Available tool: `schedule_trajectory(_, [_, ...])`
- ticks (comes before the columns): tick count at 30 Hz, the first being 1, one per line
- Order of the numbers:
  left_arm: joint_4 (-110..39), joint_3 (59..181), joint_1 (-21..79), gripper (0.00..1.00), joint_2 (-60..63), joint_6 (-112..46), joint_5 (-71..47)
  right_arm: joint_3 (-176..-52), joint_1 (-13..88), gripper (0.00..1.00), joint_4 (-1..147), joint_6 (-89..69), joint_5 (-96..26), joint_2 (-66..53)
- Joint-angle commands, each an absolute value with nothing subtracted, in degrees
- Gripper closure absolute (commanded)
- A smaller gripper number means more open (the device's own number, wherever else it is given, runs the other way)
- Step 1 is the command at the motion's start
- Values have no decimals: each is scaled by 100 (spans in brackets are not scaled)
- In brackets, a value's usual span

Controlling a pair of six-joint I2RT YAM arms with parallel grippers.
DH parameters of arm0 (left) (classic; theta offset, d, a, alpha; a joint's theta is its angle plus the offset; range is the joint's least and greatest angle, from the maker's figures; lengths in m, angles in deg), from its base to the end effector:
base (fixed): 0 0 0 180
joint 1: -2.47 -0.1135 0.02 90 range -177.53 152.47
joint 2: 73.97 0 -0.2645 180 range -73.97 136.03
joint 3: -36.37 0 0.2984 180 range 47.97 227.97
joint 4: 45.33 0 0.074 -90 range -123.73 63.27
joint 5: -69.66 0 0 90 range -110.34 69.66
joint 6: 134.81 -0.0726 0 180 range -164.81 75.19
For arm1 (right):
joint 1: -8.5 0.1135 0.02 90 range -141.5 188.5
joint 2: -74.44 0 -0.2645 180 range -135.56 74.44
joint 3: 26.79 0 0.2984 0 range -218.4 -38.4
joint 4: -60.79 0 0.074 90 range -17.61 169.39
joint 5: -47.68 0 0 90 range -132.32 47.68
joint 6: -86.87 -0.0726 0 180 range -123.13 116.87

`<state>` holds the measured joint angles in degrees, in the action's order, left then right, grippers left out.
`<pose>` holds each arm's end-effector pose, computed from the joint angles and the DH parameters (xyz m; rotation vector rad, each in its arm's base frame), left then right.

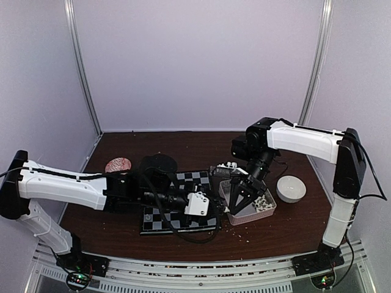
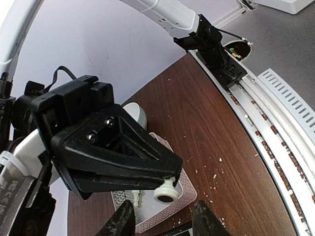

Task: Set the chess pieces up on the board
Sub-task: Pick up the chess piece from the storage box, then place the chess piece on the chessboard.

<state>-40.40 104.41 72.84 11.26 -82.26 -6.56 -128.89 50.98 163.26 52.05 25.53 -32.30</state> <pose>0.1238 -0.3985 0.2345 1.7025 1.0409 -0.6098 0.2229 0.2953 0.2458 1.7025 -1.8224 -1.7000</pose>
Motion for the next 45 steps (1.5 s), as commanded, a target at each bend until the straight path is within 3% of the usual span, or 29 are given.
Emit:
schedule_trajectory(1, [-3848,10699,7320,59,1223,-8563,-612,-13074,5131,100,16520,5300,2728,-3269])
schedule_trajectory(5, [-3968,10741,7378,59,1303,-8585,-669,-13071,5139,100,16520,5285,2729,-3307])
schedule_trajectory(12, [-4034,10816,7442,69,1416,-8584,-743,-13067,5133,100,16518,5245,2770,-3339])
schedule_trajectory(21, [-4176,10792,7463,74,1422,-8526,-790,-13072,5136,100,16520,5239,2806,-3426])
schedule_trajectory(33, [-4258,10735,7462,93,1402,-8455,-806,-13086,5131,98,16521,5195,2851,-3405])
schedule_trajectory(36, [-4395,10639,7463,95,1354,-8364,-875,-13093,5090,86,16520,5181,2837,-3345])
schedule_trajectory(41, [-5162,10110,7335,95,1141,-7629,-1133,-13157,4666,53,16269,4874,2682,-2959])
schedule_trajectory(45, [-6342,9345,6685,95,851,-6023,-741,-13235,4025,50,15642,4277,2558,-2495])
